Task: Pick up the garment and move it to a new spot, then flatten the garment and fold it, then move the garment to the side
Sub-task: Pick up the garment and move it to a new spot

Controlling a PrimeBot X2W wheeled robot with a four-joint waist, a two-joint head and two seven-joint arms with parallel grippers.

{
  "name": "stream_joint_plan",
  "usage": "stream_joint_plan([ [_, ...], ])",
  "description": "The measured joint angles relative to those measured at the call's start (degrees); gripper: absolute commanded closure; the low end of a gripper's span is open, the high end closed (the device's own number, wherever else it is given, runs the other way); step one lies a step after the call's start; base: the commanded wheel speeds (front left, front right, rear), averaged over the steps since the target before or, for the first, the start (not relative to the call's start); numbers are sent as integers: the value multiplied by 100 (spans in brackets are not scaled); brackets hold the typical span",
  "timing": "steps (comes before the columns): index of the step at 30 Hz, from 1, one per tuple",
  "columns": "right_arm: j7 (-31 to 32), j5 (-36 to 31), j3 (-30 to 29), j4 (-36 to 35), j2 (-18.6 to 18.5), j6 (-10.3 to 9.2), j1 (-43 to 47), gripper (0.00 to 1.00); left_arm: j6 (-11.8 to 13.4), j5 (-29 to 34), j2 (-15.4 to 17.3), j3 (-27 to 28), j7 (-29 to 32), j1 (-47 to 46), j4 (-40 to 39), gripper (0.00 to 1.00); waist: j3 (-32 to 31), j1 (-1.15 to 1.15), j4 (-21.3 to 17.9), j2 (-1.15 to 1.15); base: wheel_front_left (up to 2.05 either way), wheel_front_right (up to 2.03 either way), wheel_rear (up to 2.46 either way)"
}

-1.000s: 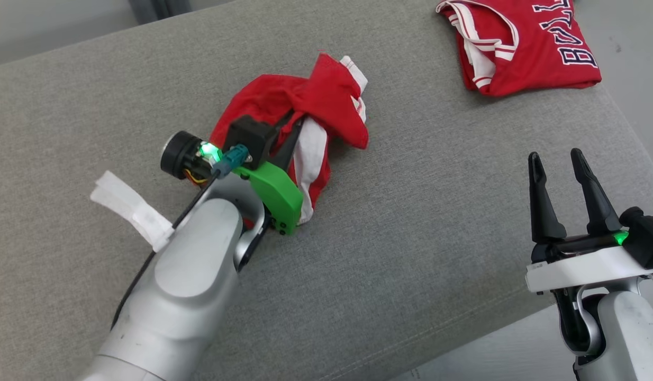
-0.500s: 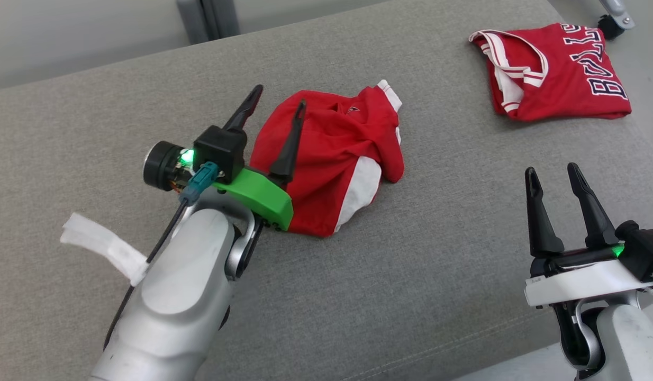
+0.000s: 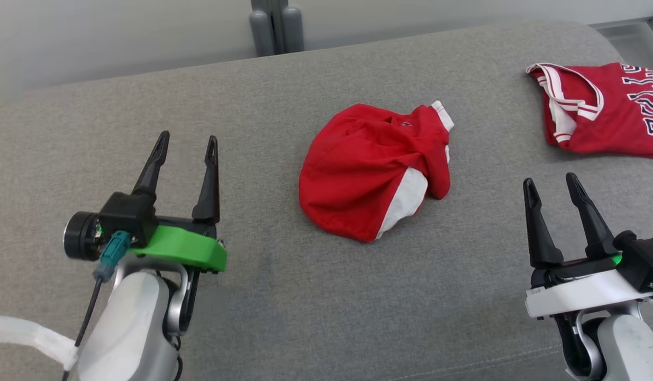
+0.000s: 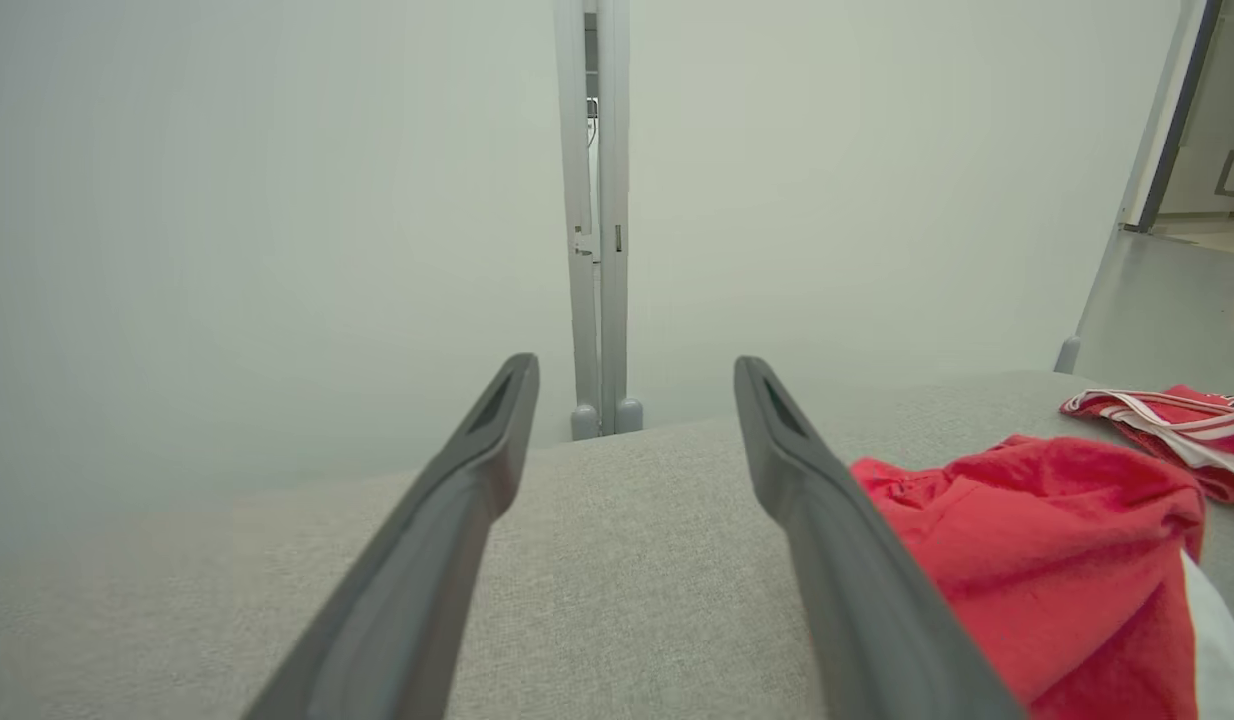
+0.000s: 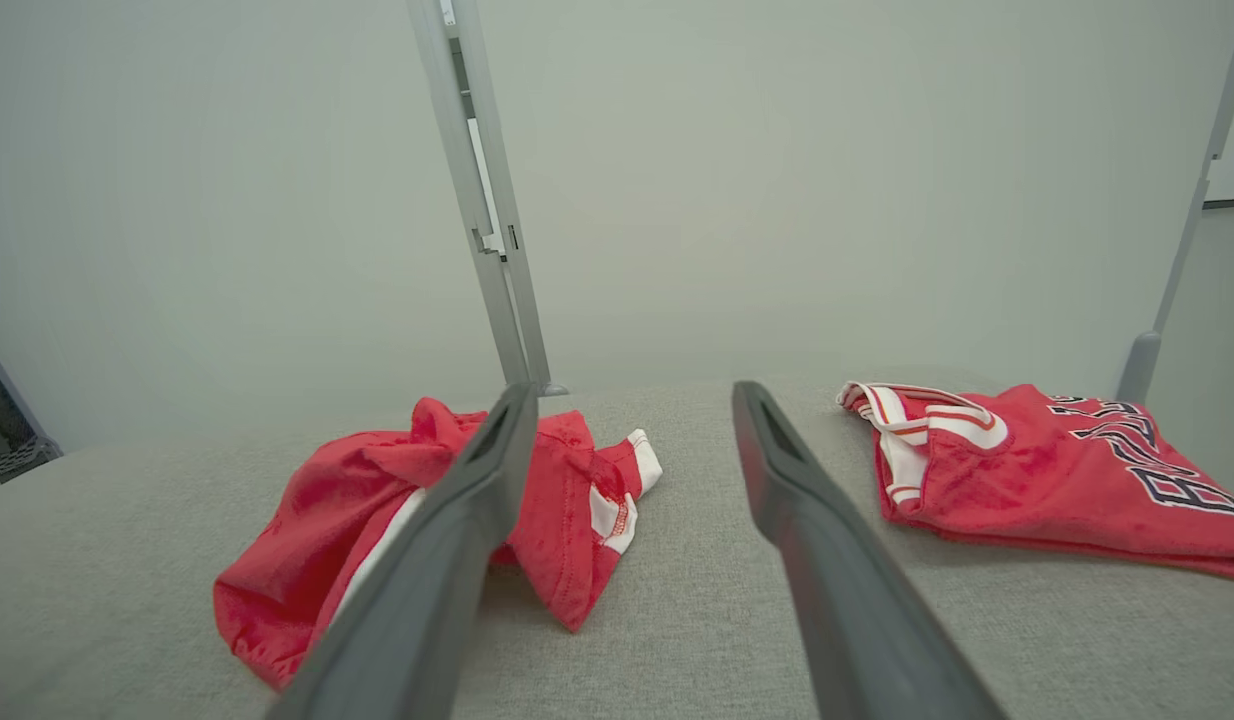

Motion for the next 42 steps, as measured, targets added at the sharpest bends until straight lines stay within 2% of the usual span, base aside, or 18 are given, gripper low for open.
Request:
stream_joint_plan([
  [10,18,-48,36,-43,-40,0,52,0,129,90,175,649,-8,1033,-612,0,-253,0,451,0,0,0,0],
  [20,62,-63,4,-85,-47,0,236,0,169,99,125,1118,-8,1790,-938,0,-414,0,598,0,0,0,0],
  [30,66,-43,-107,-88,-80,0,445,0,36,126,4,1450,-8,2176,-1049,0,-528,0,635,0,0,0,0],
  [42,78,-38,-191,-111,-41,0,648,0,-219,244,-156,1558,-8,2299,-1013,0,-549,0,675,0,0,0,0],
])
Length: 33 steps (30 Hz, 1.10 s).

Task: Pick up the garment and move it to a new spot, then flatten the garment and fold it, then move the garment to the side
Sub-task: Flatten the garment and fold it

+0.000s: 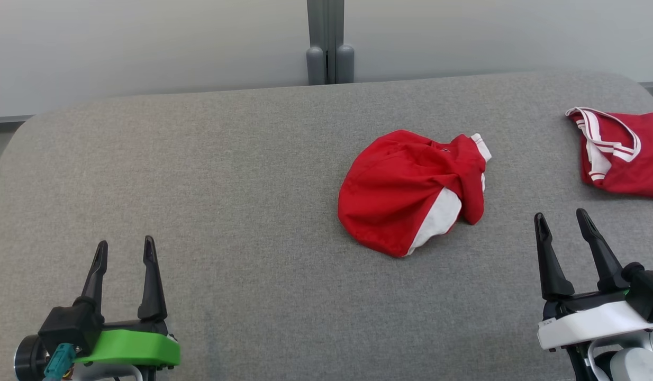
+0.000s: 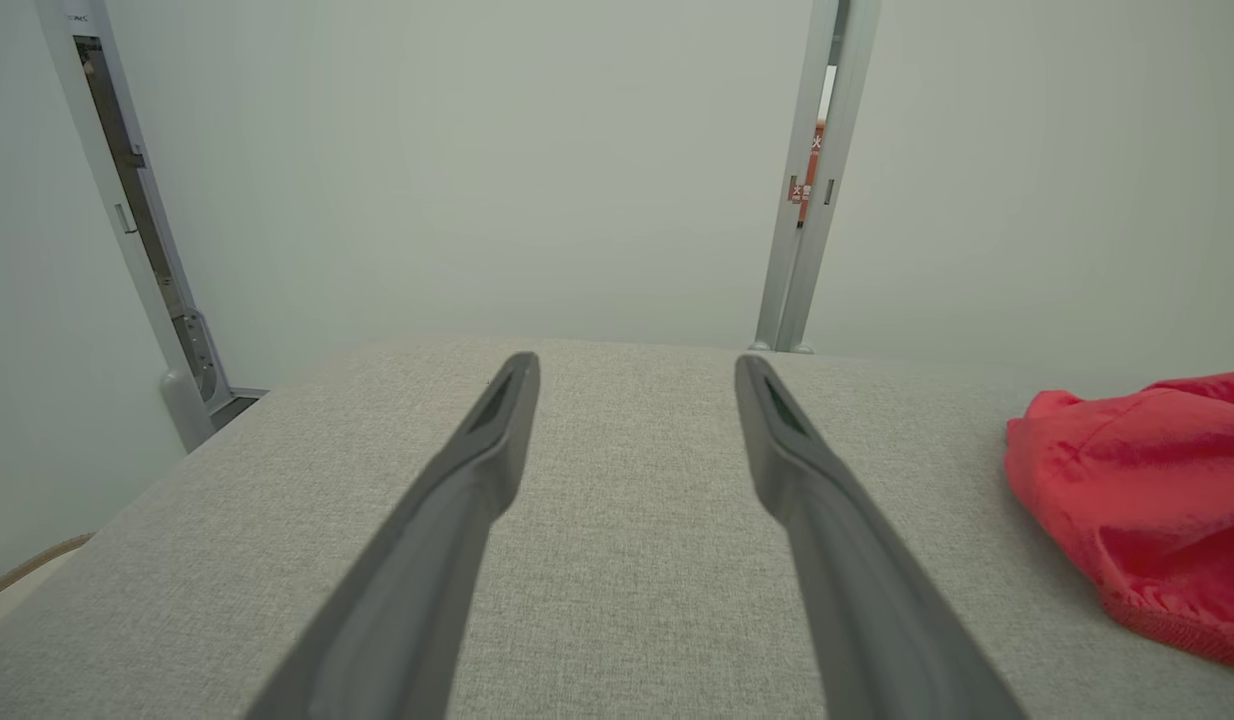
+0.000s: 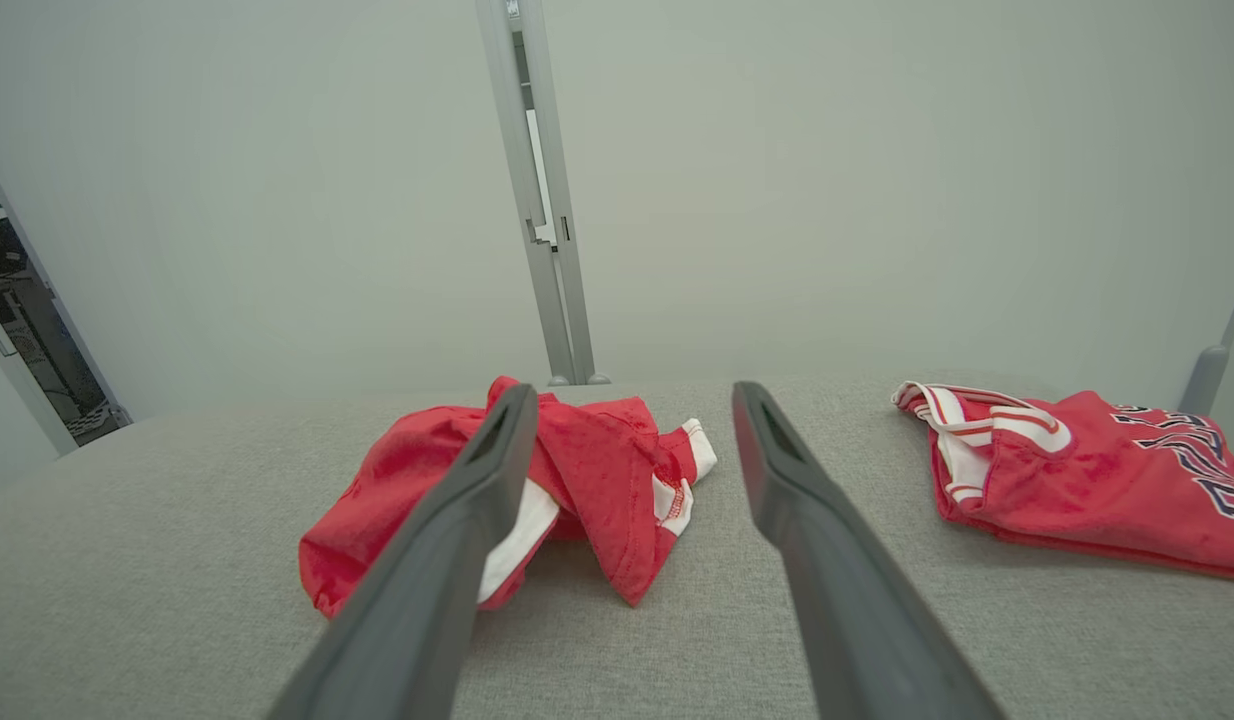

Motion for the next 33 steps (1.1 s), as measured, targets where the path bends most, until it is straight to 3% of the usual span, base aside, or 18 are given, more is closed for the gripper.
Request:
stream_joint_plan([
  [33,57,14,37,-14,12,0,80,0,-322,380,-326,303,0,49,146,0,24,0,8,0,0,0,0],
])
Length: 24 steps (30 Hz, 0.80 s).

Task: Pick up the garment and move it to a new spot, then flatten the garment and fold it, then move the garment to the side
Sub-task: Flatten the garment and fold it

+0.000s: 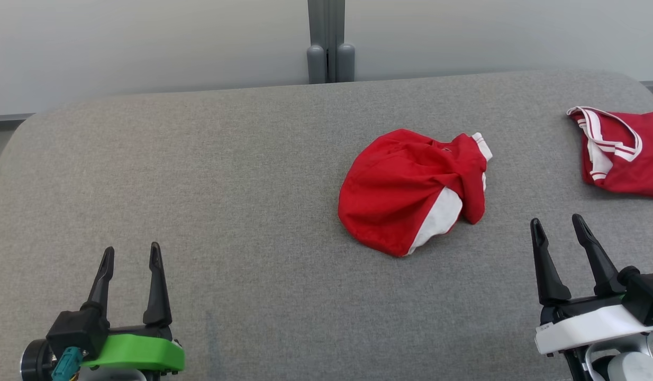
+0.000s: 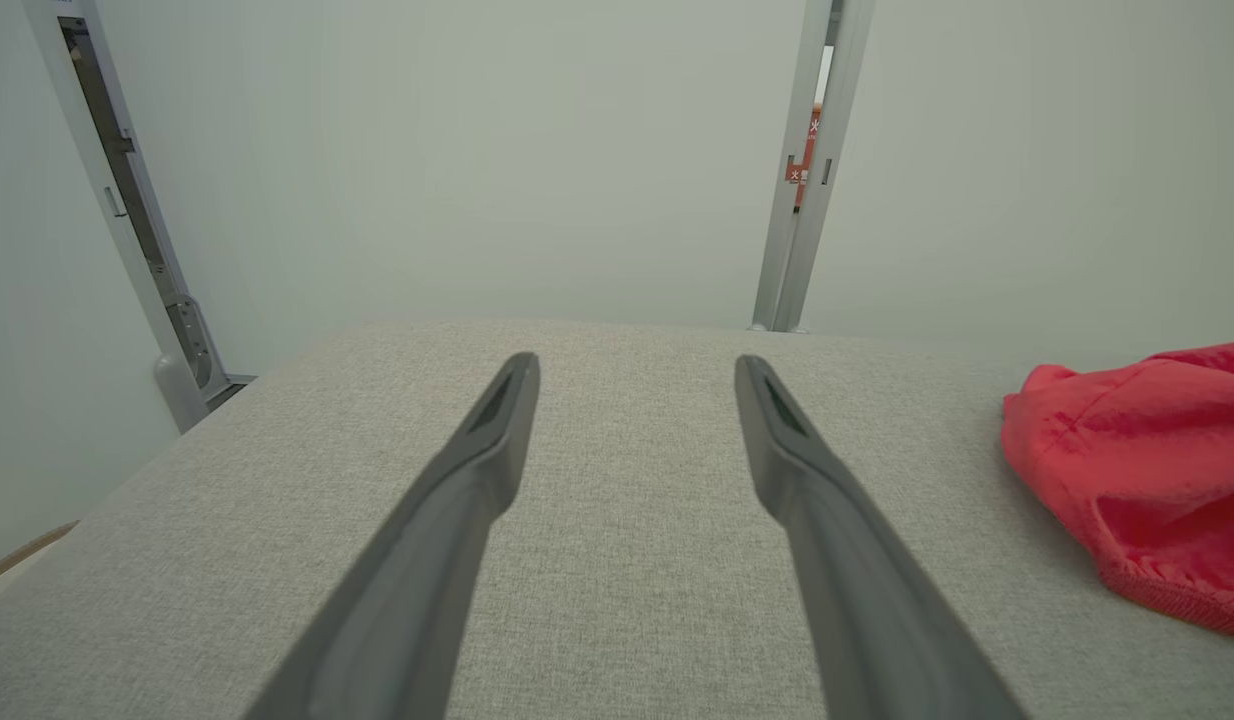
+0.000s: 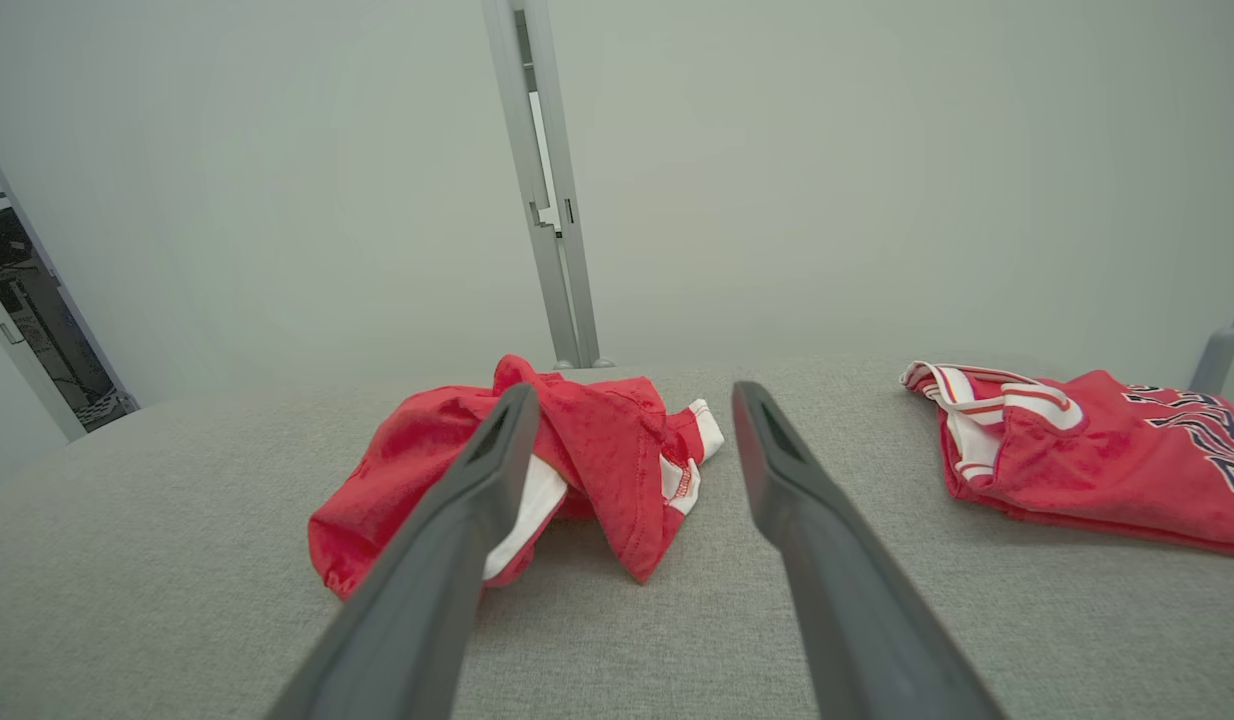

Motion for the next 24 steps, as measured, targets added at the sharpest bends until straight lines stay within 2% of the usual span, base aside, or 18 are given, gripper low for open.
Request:
stream_joint_plan([
  [24,27,1,22,13,-15,0,-9,0,-144,171,-147,60,0,-42,101,0,11,0,-35,0,0,0,0],
])
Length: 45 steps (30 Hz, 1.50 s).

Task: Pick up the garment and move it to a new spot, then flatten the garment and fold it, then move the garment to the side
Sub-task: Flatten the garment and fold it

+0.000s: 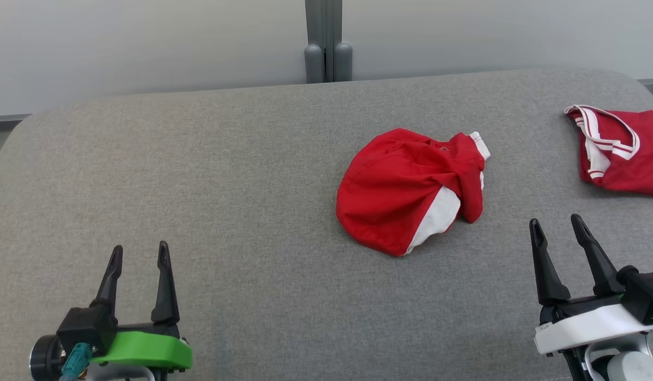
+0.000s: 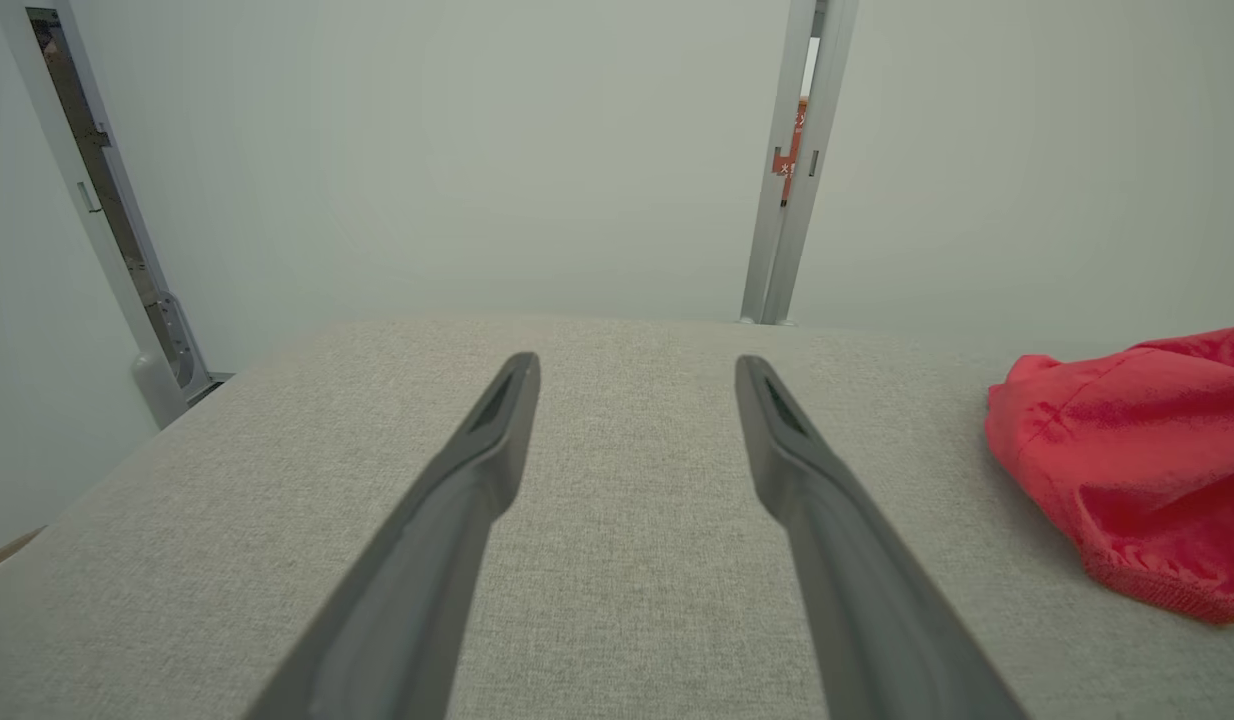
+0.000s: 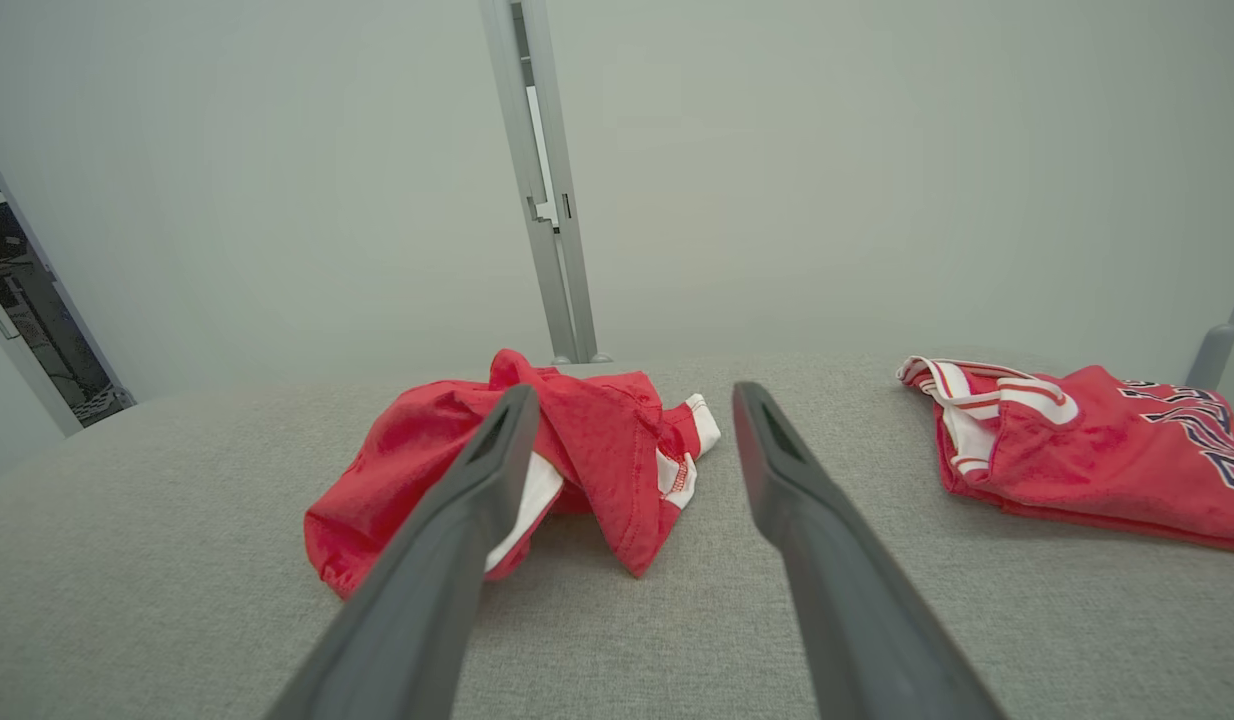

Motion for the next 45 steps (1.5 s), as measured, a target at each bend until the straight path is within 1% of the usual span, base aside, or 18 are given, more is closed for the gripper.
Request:
stream_joint_plan([
  [2,-1,3,16,-1,1,0,-16,0,-20,30,-9,-69,0,-92,16,0,21,0,-16,0,0,0,0],
  [5,-3,24,40,-4,-1,0,-34,0,-80,99,-35,-319,0,-261,98,0,82,0,-46,0,0,0,0],
  [13,-46,93,110,9,-14,0,-236,0,-244,168,-141,-1558,0,-1005,706,0,349,0,-243,0,0,0,0],
  [18,-81,148,120,49,-31,0,-388,0,-257,29,-154,-2323,1,-1467,996,0,540,0,-497,0,0,0,0],
  [23,-114,192,98,114,-44,0,-498,0,-221,-66,-165,-2907,0,-1861,1303,0,749,0,-776,0,0,0,0],
  [27,-131,227,101,156,-38,0,-584,0,-147,-159,-166,-3184,0,-2131,1564,0,913,0,-1012,0,0,0,0],
  [35,-156,286,120,199,-27,0,-728,0,-143,-271,-165,-3657,0,-2465,2190,0,1200,0,-1407,0,0,0,0],
  [43,-157,320,114,185,-66,0,-815,0,-48,-593,-166,-3844,0,-2738,2666,0,1389,0,-1621,0,0,0,0],
  [44,-157,320,113,186,-74,0,-816,0,-48,-632,-165,-3912,0,-2777,2777,9,1397,0,-1633,0,0,0,0],
  [45,-157,319,112,185,-76,0,-816,0,-49,-670,-165,-3967,1,-2796,2860,51,1396,0,-1638,0,0,0,0],
])
